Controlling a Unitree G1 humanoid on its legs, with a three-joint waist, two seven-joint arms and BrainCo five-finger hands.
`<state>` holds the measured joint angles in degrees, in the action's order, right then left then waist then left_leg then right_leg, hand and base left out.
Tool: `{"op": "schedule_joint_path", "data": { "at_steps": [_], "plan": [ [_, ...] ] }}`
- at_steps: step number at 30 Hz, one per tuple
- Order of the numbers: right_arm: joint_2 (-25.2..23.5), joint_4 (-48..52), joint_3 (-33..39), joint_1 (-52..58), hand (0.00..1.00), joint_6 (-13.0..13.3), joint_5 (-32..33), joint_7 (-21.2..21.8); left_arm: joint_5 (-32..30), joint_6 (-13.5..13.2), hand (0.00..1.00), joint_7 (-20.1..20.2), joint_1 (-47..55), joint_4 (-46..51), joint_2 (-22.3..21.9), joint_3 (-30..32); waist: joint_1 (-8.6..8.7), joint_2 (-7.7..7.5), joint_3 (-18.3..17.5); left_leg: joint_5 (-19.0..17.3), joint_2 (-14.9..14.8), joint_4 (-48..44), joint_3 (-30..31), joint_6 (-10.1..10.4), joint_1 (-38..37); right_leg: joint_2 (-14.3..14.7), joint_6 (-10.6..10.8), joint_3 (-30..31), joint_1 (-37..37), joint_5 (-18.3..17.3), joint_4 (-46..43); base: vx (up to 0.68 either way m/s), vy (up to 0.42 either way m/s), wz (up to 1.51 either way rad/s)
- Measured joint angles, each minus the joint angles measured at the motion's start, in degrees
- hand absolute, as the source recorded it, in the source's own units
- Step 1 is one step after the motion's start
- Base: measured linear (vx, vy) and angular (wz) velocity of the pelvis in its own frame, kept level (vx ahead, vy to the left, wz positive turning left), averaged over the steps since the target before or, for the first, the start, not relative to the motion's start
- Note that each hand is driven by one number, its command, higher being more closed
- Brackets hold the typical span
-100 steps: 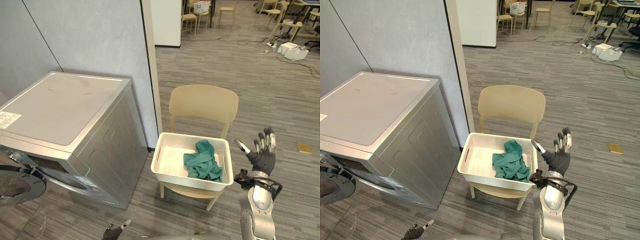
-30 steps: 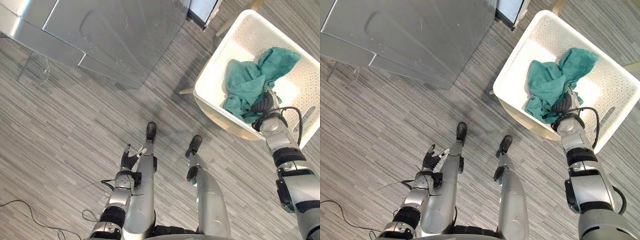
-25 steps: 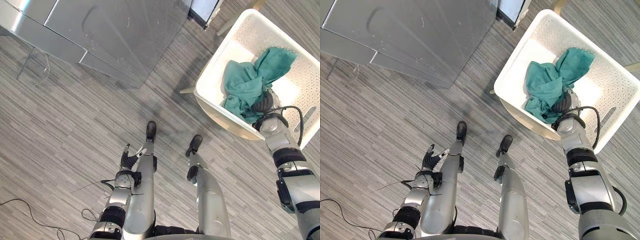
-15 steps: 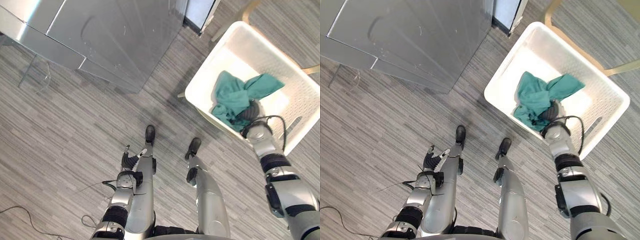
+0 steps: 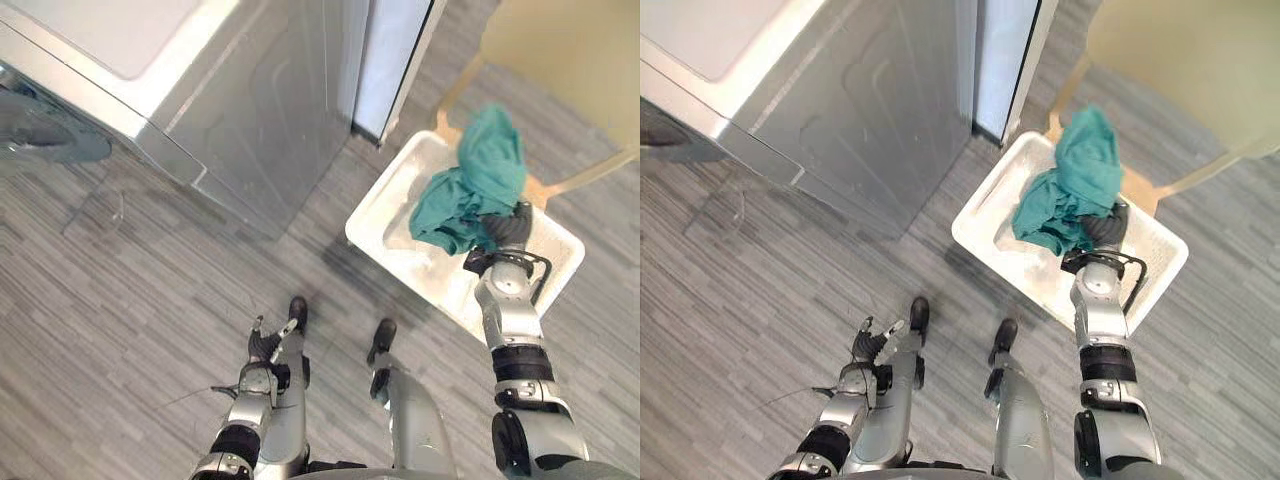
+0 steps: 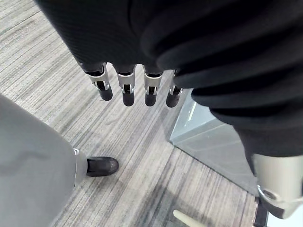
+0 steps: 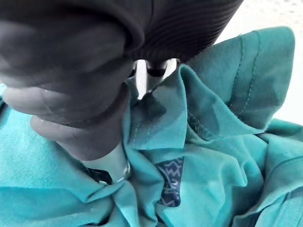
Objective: Pick up the laundry basket with both hands and put the clothes into the washing machine.
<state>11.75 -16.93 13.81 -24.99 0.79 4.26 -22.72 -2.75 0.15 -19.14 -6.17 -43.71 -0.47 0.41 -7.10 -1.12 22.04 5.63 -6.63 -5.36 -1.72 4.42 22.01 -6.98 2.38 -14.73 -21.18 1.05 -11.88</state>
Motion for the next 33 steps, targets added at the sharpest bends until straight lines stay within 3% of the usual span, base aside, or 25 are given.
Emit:
{"op": "schedule_joint_path", "data": {
  "at_steps": [5,11,15,17,21,25,28,33],
  "plan": [
    [-2.7,7.0,3.9,6.2,1.00,0.5,0.9,-1.2,1.1,0.3,0.00,0.2,2.2,-4.2,0.3,5.0,0.23,-0.52,-3.8,0.2,0.7,2.8,0.2,0.2,-5.4,-1.1,0.6,-0.8,3.4,-3.0,-2.4,0.06,-0.017,0.10],
    [-5.1,17.4,4.8,13.0,1.00,0.6,1.3,-0.7,1.3,1.5,0.00,1.1,6.0,-6.4,0.4,13.3,0.61,-0.94,-8.7,0.0,0.7,5.2,0.0,0.1,-10.6,-0.8,0.9,-1.1,8.5,-3.6,-0.2,0.09,0.000,0.01],
    [-6.5,28.7,4.9,18.3,1.00,1.9,1.6,0.7,2.6,2.9,0.00,1.4,8.9,-5.1,0.9,24.8,1.67,-1.68,-14.1,-0.2,0.6,6.7,0.0,-0.1,-13.6,-0.2,1.0,-1.7,12.2,-3.6,2.8,0.09,0.001,0.04],
    [-7.1,33.8,5.3,21.3,1.00,3.0,1.6,1.9,4.4,3.7,0.00,1.1,10.3,2.4,0.9,29.4,1.66,-2.03,-16.0,-0.5,0.5,6.8,0.0,-0.1,-14.8,0.0,1.0,-2.1,14.1,-3.6,4.0,0.08,-0.003,0.06],
    [-7.8,42.8,5.4,26.0,1.00,5.5,-0.4,4.5,5.3,3.3,0.00,-4.3,12.3,29.7,1.5,34.0,1.78,-1.97,-19.6,-1.5,0.4,6.8,-0.6,0.0,-17.1,0.3,1.1,-1.9,16.9,-3.5,5.5,0.04,0.008,-0.04],
    [-8.5,48.8,3.8,29.1,1.00,7.6,-0.1,6.5,4.1,2.0,0.00,-9.6,12.3,50.5,1.7,32.9,2.03,-0.73,-21.8,-3.0,0.5,5.5,-2.5,-0.2,-19.1,0.2,1.5,-0.2,19.1,-3.0,6.4,0.02,0.030,-0.23],
    [-9.2,52.0,0.9,30.9,1.00,8.1,3.5,8.0,-5.0,1.8,0.00,-12.2,12.4,63.6,1.8,25.5,3.04,-0.10,-23.2,-4.3,0.5,4.0,-3.4,-0.4,-20.3,0.2,1.6,0.8,20.5,-3.0,6.6,0.00,0.025,-0.15],
    [-9.2,54.0,-3.2,31.6,1.00,10.1,10.1,11.6,-6.5,-3.2,0.00,-7.1,11.9,72.3,2.0,8.1,3.43,1.12,-24.4,-5.3,0.5,3.1,-5.0,-0.4,-21.4,0.3,1.9,2.6,21.0,-2.6,7.1,-0.03,0.022,-0.18]
  ]
}}
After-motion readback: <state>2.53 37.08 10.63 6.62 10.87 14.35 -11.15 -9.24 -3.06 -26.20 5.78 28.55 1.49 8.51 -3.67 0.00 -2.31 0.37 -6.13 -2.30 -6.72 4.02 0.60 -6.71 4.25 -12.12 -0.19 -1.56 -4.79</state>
